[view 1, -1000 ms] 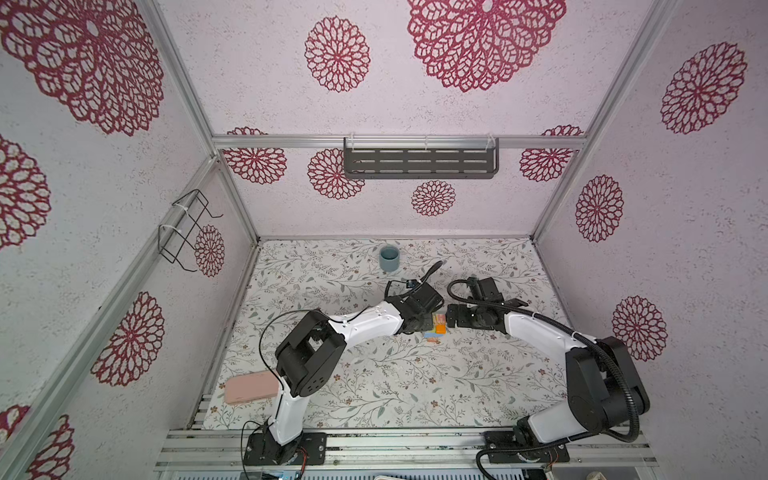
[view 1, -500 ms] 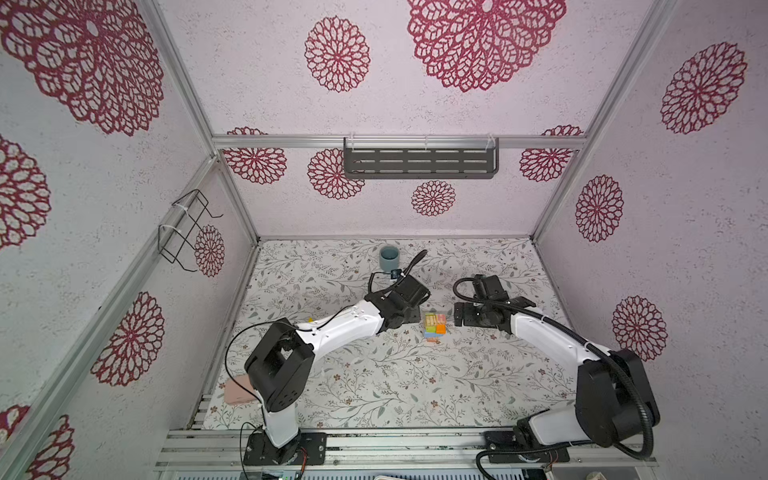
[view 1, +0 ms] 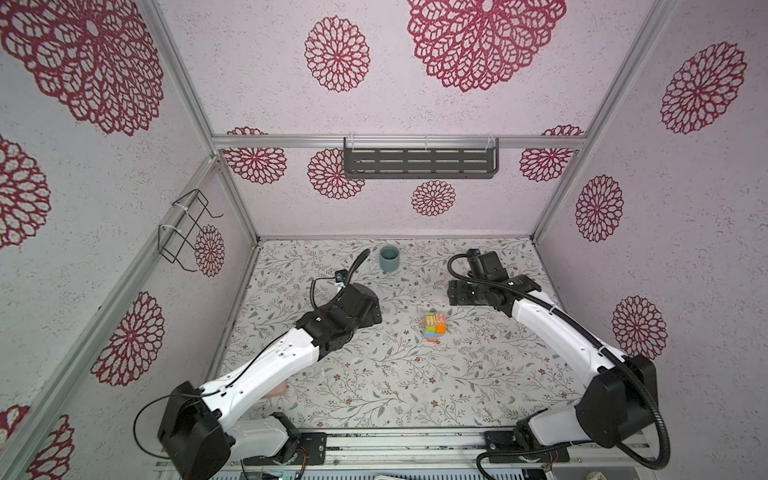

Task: Build the wood block tower
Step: 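Withdraw both grippers from the stack, moving the left gripper toward the yellow block, then lower the left gripper onto the yellow block and close on it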

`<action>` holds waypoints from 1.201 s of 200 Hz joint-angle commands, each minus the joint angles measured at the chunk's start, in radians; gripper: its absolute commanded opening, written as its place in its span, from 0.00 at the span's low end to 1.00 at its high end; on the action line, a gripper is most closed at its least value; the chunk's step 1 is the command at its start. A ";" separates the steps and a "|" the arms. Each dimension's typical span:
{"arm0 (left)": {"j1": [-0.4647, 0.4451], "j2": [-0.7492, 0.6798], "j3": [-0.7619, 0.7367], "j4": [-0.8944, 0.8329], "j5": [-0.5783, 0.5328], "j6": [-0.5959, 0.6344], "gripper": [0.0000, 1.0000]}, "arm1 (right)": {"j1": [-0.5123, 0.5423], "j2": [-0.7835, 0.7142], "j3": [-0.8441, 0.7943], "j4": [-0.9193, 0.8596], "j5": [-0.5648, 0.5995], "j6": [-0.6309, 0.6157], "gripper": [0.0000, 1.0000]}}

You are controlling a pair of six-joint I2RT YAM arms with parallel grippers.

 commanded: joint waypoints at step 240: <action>0.501 0.524 0.125 -0.182 0.119 0.354 0.77 | 0.030 0.199 0.072 0.239 -0.260 -0.023 0.88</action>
